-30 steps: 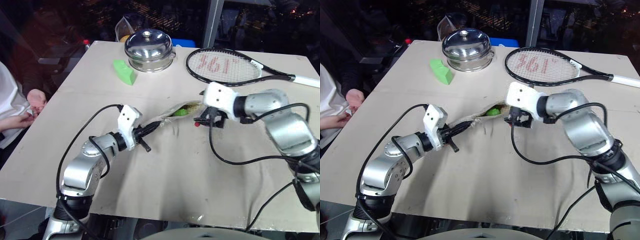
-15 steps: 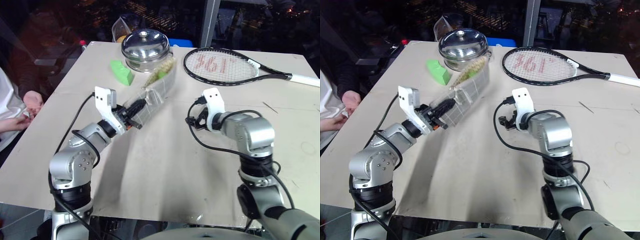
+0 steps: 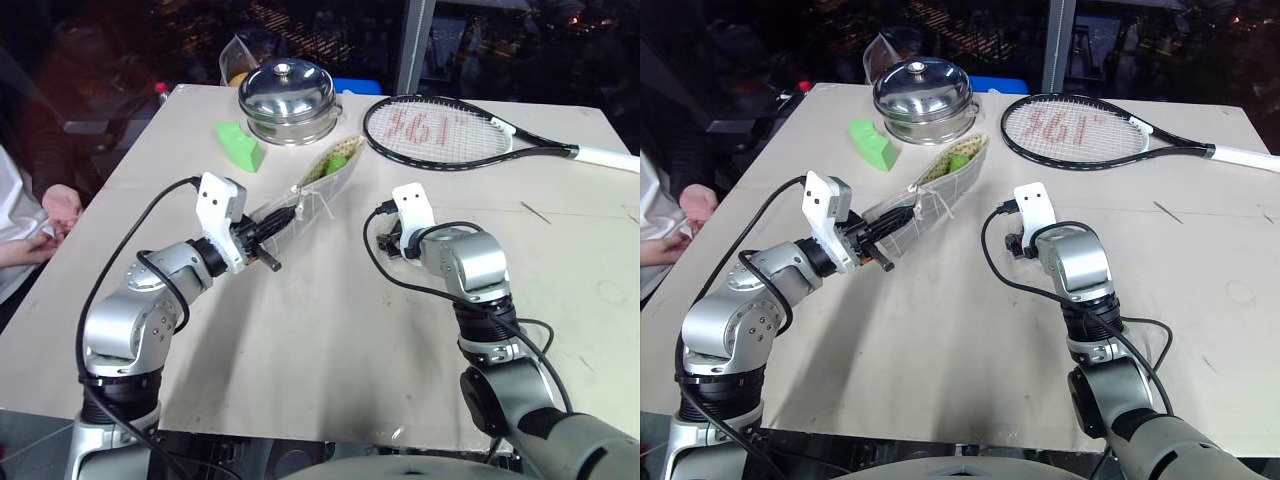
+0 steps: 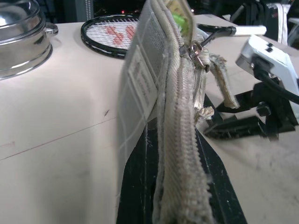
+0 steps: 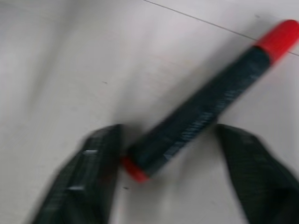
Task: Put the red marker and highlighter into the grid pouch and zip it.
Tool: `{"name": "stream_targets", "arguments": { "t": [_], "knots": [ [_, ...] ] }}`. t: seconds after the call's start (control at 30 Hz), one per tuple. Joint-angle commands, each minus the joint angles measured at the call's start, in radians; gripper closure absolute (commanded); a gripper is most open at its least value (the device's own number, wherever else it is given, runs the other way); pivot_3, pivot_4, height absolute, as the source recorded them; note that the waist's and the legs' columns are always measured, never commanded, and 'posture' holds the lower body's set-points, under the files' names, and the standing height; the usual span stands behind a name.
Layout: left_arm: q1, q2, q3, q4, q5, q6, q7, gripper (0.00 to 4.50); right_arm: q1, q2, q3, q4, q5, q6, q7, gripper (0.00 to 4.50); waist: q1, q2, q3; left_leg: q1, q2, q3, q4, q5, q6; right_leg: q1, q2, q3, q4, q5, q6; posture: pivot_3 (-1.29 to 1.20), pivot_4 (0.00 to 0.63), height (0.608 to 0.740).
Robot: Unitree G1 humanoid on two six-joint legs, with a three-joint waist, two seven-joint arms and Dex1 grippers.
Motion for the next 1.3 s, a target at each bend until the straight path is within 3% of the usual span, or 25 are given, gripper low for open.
{"name": "stream_targets", "arguments": {
  "t": [0.03,0.07,0.1,0.27,0.47,0.6,0.8,1.1,1.3],
  "knots": [
    [0.009,0.012,-0.007,-0.014,0.019,-0.043,-0.024,4.5,0.032,-0.047,0.001,-0.005,-0.014,-0.008,-0.017,3.39,0.002,0.0,0.0,0.0,0.0,0.0,0.0,0.0,0.0,0.0,0.0,0.0,0.0,0.0,0.0,0.0,0.15,0.74],
    [0.012,0.011,-0.009,-0.014,0.022,-0.046,-0.027,4.5,0.045,-0.068,0.007,-0.021,-0.012,-0.005,-0.01,3.88,0.003,0.0,0.0,0.0,0.0,0.0,0.0,0.0,0.0,0.0,-0.001,0.0,0.0,0.0,0.0,0.0,0.15,0.74],
    [0.013,0.009,-0.009,-0.013,0.023,-0.048,-0.028,4.5,0.057,-0.087,0.013,-0.036,-0.009,-0.002,-0.003,4.1,0.007,0.0,0.0,0.0,-0.001,0.0,0.0,0.0,0.0,0.0,-0.001,0.0,0.0,0.0,0.0,0.0,0.15,0.74],
    [0.025,0.008,-0.01,0.001,0.035,-0.063,-0.039,4.5,0.156,-0.256,0.046,-0.193,0.034,-0.009,0.082,4.17,0.038,0.0,0.0,-0.002,-0.004,-0.002,0.0,0.0,0.0,0.001,-0.004,-0.002,-0.002,0.0,0.0,0.0,0.15,0.74],
    [0.01,0.025,-0.05,0.02,0.066,-0.091,-0.088,4.5,0.33,-0.765,0.102,-0.545,0.092,-0.401,0.468,4.17,0.039,0.002,0.002,-0.003,-0.012,0.0,0.001,-0.004,0.008,0.0,-0.011,0.0,-0.003,-0.003,0.006,0.0,0.15,0.74],
    [-0.012,0.029,-0.095,0.043,0.099,-0.13,-0.132,4.5,0.335,-0.962,0.024,-0.618,0.134,-0.546,0.634,4.17,0.013,0.0,0.004,-0.001,-0.009,0.0,0.0,-0.005,0.008,0.001,-0.008,0.0,-0.003,-0.005,0.01,0.0,0.15,0.74],
    [-0.041,0.028,-0.18,0.075,0.167,-0.219,-0.196,4.5,0.211,-1.031,0.079,-0.598,0.093,-0.65,0.723,4.17,0.007,0.001,0.006,0.0,-0.002,-0.001,0.0,-0.004,0.006,0.0,-0.002,0.0,-0.002,-0.004,0.007,0.0,0.15,0.74],
    [-0.048,0.01,-0.237,0.084,0.23,-0.301,-0.229,4.5,0.177,-1.149,0.143,-0.502,-0.044,-0.916,0.859,4.17,0.026,0.001,0.007,-0.002,-0.003,0.001,0.001,-0.002,0.003,0.0,-0.004,0.0,-0.003,-0.003,0.004,0.0,0.15,0.74],
    [-0.052,0.005,-0.276,0.081,0.273,-0.358,-0.251,4.5,0.01,-1.05,0.293,-0.396,-0.199,-1.077,0.934,4.17,0.016,0.002,0.008,0.0,-0.002,0.001,0.001,-0.002,0.003,0.0,-0.002,0.001,-0.002,-0.004,0.006,0.0,0.15,0.74]
  ]
}}
